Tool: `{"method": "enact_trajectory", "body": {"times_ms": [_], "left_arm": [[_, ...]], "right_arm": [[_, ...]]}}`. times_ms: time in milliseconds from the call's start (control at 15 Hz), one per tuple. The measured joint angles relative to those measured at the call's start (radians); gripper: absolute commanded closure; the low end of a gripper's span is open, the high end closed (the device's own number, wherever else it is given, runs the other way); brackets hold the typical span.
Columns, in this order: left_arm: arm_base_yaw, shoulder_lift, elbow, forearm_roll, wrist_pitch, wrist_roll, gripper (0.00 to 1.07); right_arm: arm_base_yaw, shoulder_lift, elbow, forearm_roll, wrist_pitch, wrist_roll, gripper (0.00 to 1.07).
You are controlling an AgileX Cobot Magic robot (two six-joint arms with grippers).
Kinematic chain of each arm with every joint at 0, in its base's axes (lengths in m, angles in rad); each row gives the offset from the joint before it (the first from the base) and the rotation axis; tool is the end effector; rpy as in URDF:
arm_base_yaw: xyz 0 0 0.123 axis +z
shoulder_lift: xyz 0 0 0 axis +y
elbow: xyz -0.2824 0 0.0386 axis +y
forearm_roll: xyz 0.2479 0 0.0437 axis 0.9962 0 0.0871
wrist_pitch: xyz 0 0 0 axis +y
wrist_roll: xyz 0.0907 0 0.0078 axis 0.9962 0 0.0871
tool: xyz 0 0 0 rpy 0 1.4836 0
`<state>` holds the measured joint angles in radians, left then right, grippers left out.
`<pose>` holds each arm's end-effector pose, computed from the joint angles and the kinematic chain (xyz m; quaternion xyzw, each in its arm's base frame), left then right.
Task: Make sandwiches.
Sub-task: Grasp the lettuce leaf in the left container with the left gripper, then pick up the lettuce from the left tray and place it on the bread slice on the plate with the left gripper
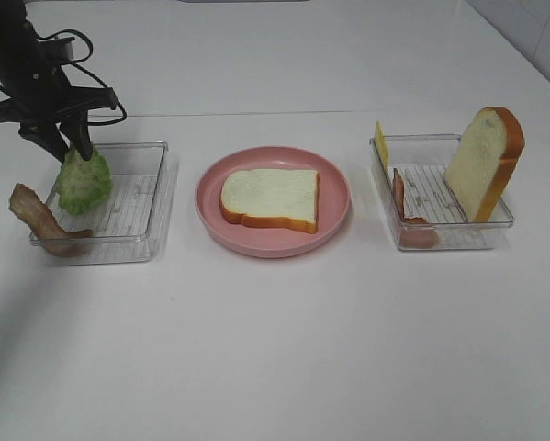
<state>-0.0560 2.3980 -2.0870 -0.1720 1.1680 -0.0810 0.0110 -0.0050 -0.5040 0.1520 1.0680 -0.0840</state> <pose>0.4981 -0.0423 0.1631 -0.0389 0.9919 -0.0876 0.0832 -0.0070 0.0120 0.2784 -0.0439 0.8492 0.0568 0.5232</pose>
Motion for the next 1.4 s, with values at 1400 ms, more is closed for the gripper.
{"method": "enact_trajectory", "body": {"times_ms": [1400], "left_arm": [[-0.201, -0.012, -0.139, -0.828, -0.075, 0.369, 1.07]], "right_arm": [[0.0, 0.0, 0.0, 0.0, 0.0, 0.0, 0.27]]}}
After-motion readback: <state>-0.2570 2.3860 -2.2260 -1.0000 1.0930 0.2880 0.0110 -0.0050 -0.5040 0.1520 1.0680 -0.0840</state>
